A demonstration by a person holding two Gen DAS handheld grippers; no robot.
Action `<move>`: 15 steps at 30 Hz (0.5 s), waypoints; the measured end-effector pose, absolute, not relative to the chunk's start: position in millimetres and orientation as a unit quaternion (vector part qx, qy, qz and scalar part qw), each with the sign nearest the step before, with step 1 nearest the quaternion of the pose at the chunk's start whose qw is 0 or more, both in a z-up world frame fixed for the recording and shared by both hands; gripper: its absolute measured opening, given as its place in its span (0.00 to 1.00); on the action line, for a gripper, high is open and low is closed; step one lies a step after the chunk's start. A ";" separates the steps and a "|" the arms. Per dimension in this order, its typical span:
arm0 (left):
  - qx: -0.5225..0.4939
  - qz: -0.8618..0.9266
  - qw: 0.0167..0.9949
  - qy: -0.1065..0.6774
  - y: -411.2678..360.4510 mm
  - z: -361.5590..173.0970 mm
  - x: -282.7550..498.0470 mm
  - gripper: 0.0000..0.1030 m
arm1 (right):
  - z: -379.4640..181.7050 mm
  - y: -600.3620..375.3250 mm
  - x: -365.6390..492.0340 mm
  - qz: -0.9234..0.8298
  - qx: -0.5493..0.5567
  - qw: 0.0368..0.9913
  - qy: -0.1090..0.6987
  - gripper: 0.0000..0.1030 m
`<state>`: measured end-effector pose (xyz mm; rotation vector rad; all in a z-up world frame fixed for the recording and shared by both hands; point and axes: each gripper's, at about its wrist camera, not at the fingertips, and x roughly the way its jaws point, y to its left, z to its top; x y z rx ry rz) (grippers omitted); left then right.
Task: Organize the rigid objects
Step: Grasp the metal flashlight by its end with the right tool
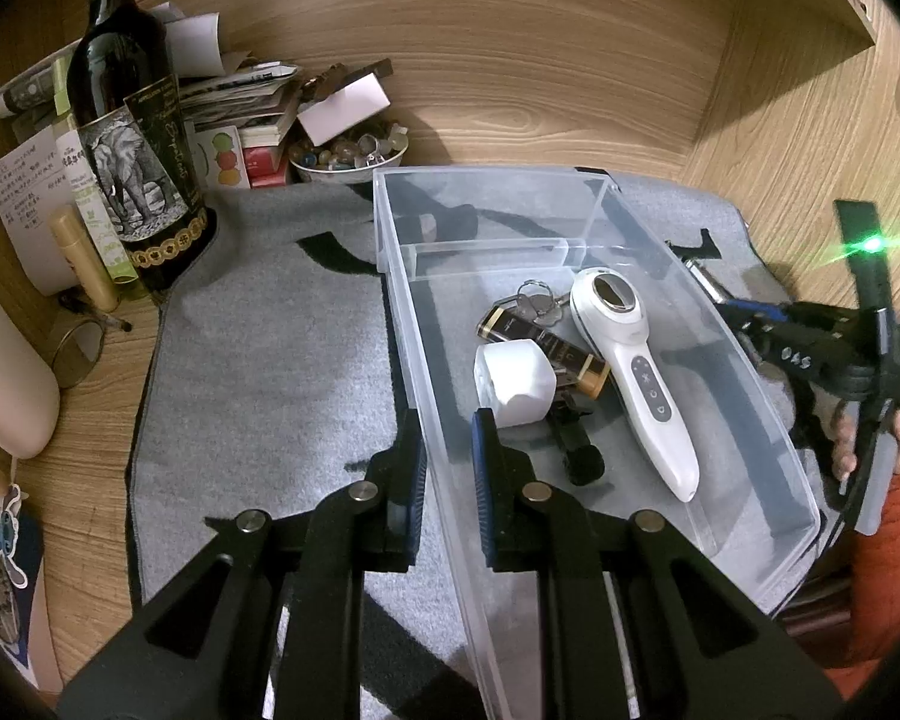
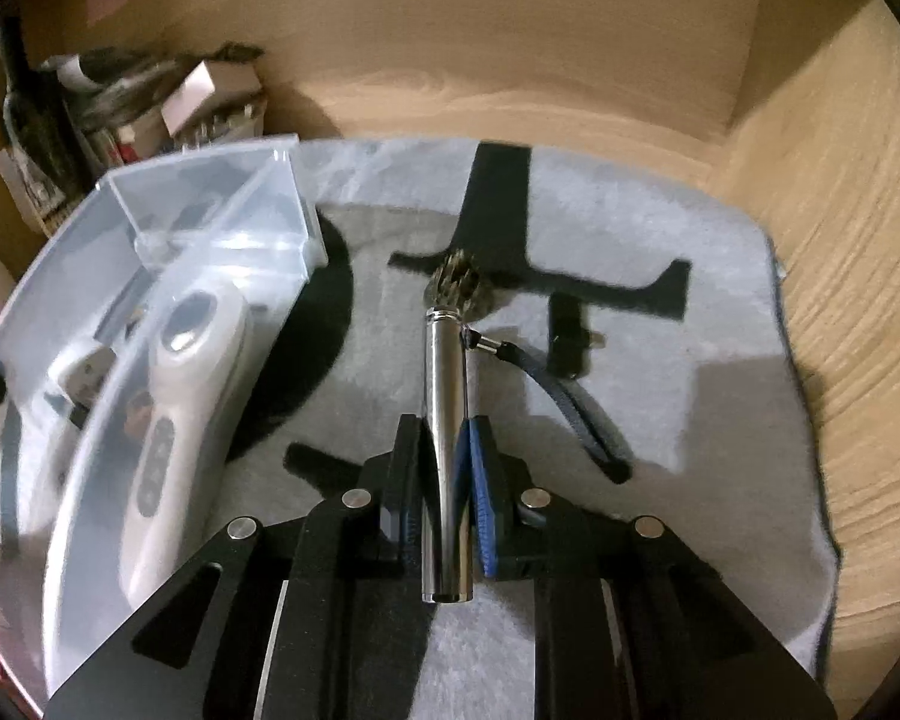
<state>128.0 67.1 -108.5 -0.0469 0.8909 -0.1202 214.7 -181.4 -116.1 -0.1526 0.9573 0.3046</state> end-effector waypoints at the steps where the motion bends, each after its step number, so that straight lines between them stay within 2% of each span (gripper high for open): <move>1: -0.022 -0.058 0.900 0.430 67.1 -108.4 128.0 0.15 | -110.7 -181.9 212.9 0.146 -0.071 0.878 0.451 0.14; 15: -0.022 -0.058 0.900 0.431 67.1 -108.4 128.1 0.15 | -32.0 -166.4 189.0 0.170 -0.067 0.922 0.341 0.14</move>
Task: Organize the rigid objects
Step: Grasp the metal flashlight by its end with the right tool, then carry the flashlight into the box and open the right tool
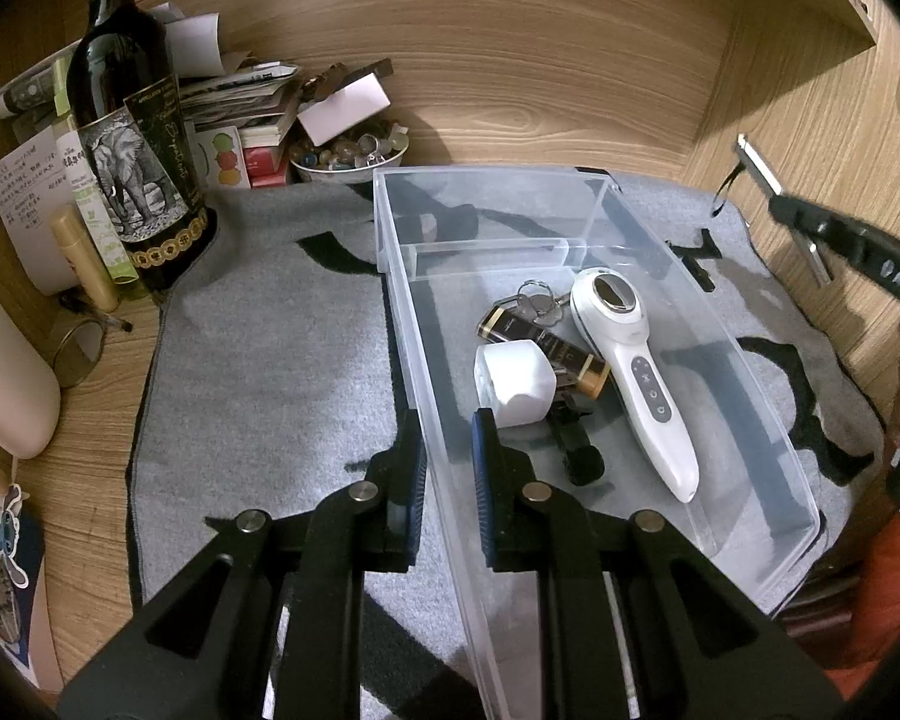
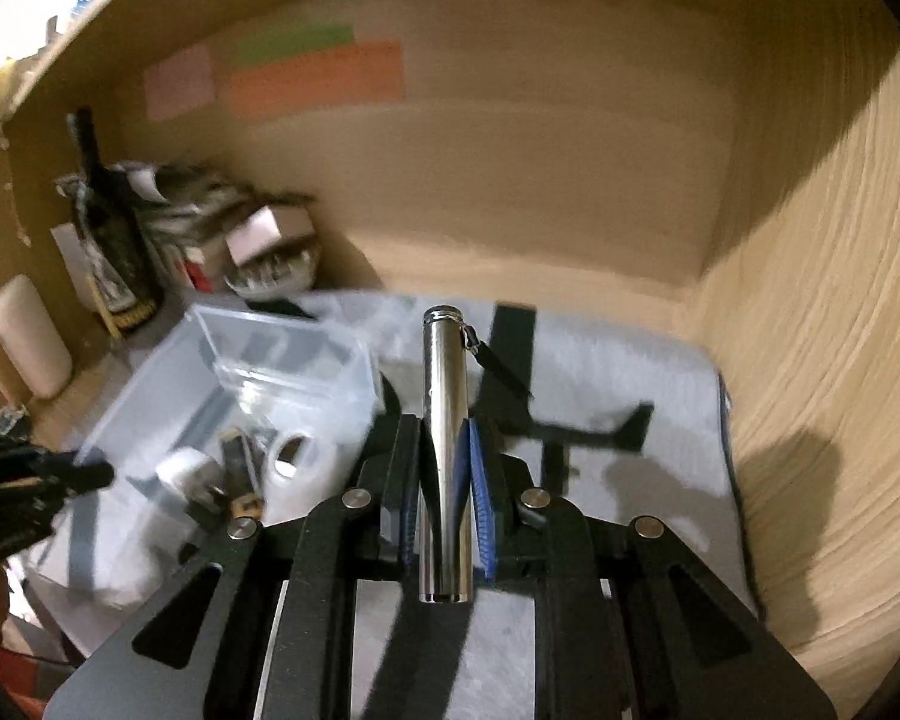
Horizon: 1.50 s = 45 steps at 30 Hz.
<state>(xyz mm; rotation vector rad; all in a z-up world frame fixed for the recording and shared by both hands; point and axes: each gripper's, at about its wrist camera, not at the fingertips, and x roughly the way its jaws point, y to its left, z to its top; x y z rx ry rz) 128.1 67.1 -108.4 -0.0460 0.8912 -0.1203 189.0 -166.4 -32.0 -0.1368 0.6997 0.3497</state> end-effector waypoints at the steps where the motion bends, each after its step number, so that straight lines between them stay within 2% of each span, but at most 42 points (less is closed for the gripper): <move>1: -0.022 -0.058 0.900 0.431 67.1 -108.4 128.1 0.15 | -27.5 -162.8 187.0 0.175 -0.068 0.924 0.333 0.14; 8: -0.023 -0.058 0.900 0.431 67.1 -108.4 128.3 0.15 | -7.6 -136.8 170.4 0.213 -0.083 0.928 0.295 0.14; 14: -0.023 -0.059 0.900 0.431 67.3 -108.5 128.5 0.15 | -12.3 -111.0 164.3 0.251 -0.098 0.917 0.295 0.14; 32: -0.025 -0.060 0.901 0.430 66.2 -109.7 127.1 0.15 | -90.7 -56.6 195.7 0.288 -0.169 0.847 0.415 0.14; 41: -0.025 -0.059 0.900 0.430 66.6 -109.3 127.3 0.15 | -97.8 -51.9 191.9 0.293 -0.189 0.837 0.421 0.14; 44: -0.024 -0.059 0.900 0.430 65.9 -109.6 127.5 0.15 | -91.5 -54.1 189.9 0.294 -0.182 0.844 0.410 0.21; 45: -0.024 -0.059 0.900 0.430 66.0 -109.4 127.4 0.15 | -88.8 -55.3 188.9 0.293 -0.181 0.847 0.406 0.27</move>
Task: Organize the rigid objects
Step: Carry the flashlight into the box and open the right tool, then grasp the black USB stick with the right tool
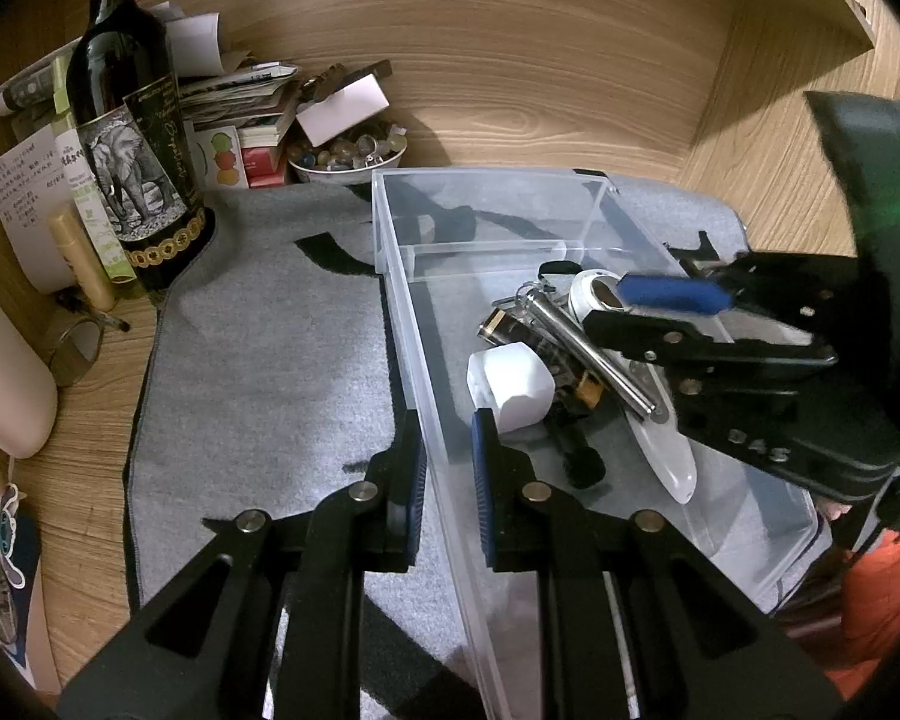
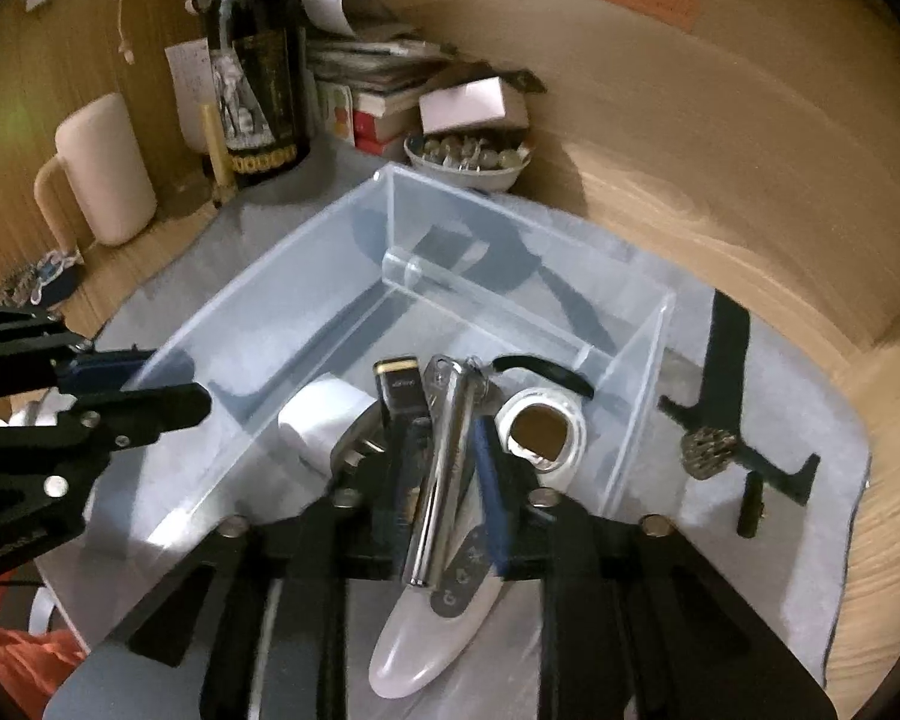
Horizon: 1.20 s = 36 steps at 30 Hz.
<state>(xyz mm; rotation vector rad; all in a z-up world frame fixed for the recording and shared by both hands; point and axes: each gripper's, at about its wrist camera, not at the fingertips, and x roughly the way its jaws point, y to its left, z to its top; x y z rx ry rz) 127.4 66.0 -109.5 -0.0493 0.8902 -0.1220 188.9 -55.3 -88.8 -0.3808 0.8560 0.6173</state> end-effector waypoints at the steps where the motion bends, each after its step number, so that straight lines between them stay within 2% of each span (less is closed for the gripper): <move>1: -0.024 -0.059 0.900 0.430 65.9 -109.4 127.4 0.15 | -85.4 -57.2 187.4 0.290 -0.178 0.851 0.399 0.33; 5: -0.023 -0.058 0.900 0.430 65.7 -109.5 127.3 0.15 | -67.2 -67.6 183.4 0.284 -0.159 0.868 0.374 0.38; 9: -0.023 -0.058 0.900 0.430 66.1 -109.5 127.1 0.15 | -45.3 -84.5 183.5 0.264 -0.134 0.891 0.344 0.55; 13: -0.022 -0.058 0.900 0.430 66.2 -109.5 127.1 0.15 | -27.2 -106.8 191.1 0.222 -0.111 0.917 0.311 0.66; 15: -0.023 -0.059 0.900 0.431 66.1 -109.5 127.1 0.15 | -22.9 -118.0 196.4 0.206 -0.098 0.925 0.305 0.68; 21: -0.023 -0.058 0.900 0.430 65.9 -109.4 127.2 0.15 | -34.7 -153.6 227.4 0.144 -0.059 0.933 0.324 0.68; 33: -0.021 -0.058 0.900 0.431 63.9 -110.4 127.1 0.15 | -124.4 -201.8 288.9 0.059 -0.031 0.894 0.444 0.68; 35: -0.021 -0.058 0.900 0.431 64.1 -110.4 127.0 0.15 | -135.6 -208.5 293.6 0.051 -0.027 0.887 0.458 0.64; 36: -0.021 -0.058 0.900 0.431 63.9 -110.4 127.1 0.15 | -140.5 -211.3 295.4 0.049 -0.023 0.882 0.469 0.54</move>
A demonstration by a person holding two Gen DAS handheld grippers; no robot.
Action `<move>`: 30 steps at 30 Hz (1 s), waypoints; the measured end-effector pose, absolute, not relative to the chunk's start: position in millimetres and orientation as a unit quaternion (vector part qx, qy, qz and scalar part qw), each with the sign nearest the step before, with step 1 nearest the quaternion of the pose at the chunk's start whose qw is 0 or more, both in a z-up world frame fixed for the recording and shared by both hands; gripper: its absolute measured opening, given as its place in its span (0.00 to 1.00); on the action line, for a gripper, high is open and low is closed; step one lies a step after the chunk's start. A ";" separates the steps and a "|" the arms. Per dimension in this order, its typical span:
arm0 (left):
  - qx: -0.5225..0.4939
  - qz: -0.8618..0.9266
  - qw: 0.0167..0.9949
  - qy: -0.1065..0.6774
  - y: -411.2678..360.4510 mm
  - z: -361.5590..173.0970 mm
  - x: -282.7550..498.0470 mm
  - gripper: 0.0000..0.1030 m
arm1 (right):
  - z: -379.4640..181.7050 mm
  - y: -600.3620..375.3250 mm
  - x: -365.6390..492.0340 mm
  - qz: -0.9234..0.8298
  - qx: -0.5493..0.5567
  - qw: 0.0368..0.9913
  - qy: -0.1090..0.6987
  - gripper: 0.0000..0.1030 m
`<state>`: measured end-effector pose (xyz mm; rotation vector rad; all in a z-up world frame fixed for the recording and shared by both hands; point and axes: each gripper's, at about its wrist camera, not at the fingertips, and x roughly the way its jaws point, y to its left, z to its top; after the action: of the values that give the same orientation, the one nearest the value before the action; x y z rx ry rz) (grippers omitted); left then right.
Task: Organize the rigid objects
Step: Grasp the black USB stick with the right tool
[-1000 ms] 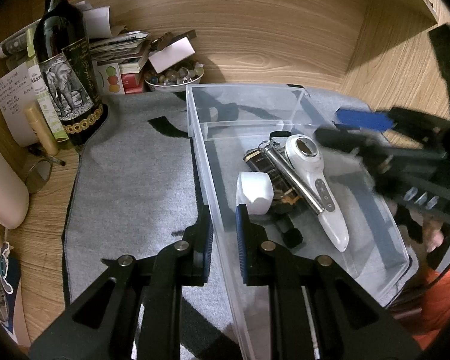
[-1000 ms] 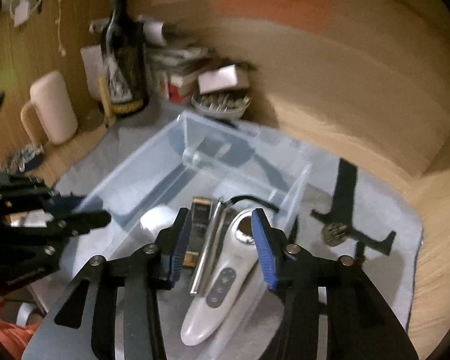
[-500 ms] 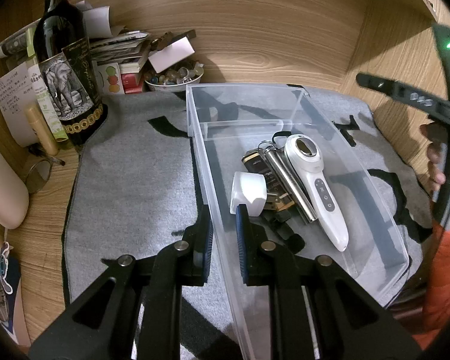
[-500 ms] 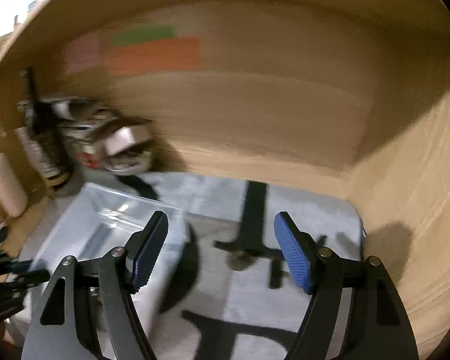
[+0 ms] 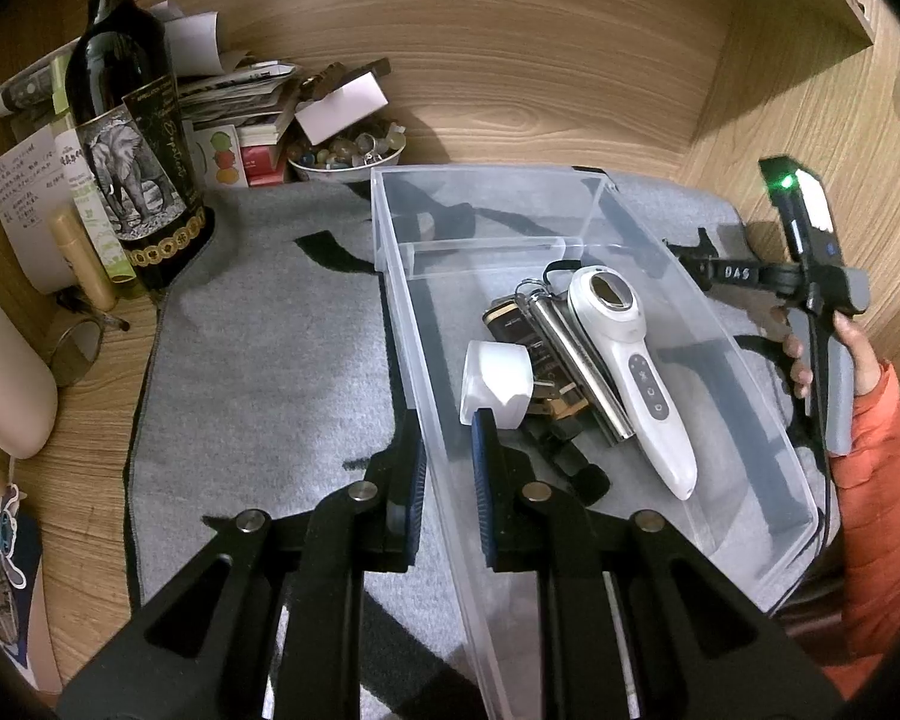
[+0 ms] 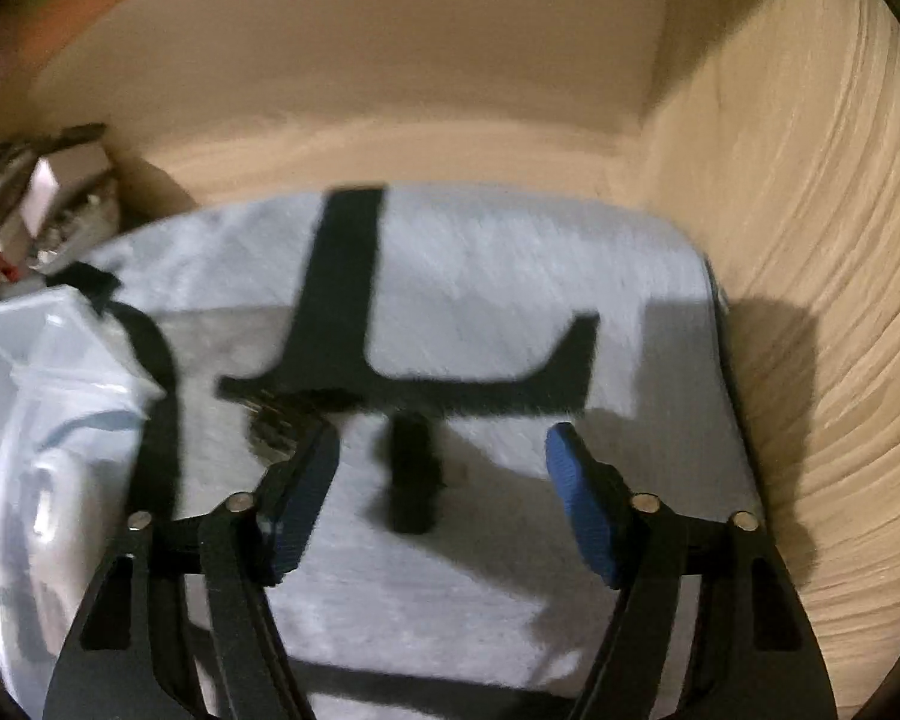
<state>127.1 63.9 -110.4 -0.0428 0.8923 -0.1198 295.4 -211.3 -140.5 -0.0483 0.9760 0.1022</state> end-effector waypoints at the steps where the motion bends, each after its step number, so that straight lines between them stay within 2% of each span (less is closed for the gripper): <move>1: -0.021 -0.058 0.900 0.431 64.5 -110.3 127.1 0.15 | -146.6 -213.7 296.8 0.052 -0.020 0.874 0.483 0.50; 2: -0.021 -0.058 0.900 0.431 64.0 -110.3 127.2 0.15 | -147.5 -215.4 295.2 0.054 -0.018 0.876 0.478 0.49; 4: -0.021 -0.058 0.900 0.431 64.5 -110.3 127.2 0.15 | -145.3 -215.2 291.5 0.054 -0.026 0.878 0.475 0.34; 6: -0.021 -0.058 0.900 0.431 64.6 -110.3 127.2 0.15 | -144.4 -213.5 288.5 0.061 -0.030 0.878 0.473 0.23; 15: -0.020 -0.058 0.900 0.431 65.3 -110.1 126.4 0.15 | -127.5 -207.9 270.2 0.078 -0.039 0.888 0.452 0.23; 30: -0.020 -0.059 0.900 0.432 65.5 -110.1 126.5 0.15 | -48.1 -163.7 218.5 0.158 -0.075 0.925 0.337 0.23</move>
<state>126.5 65.5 -110.1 -0.0412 0.8932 -0.1214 218.5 -163.7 -48.1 -0.1532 0.6914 0.3247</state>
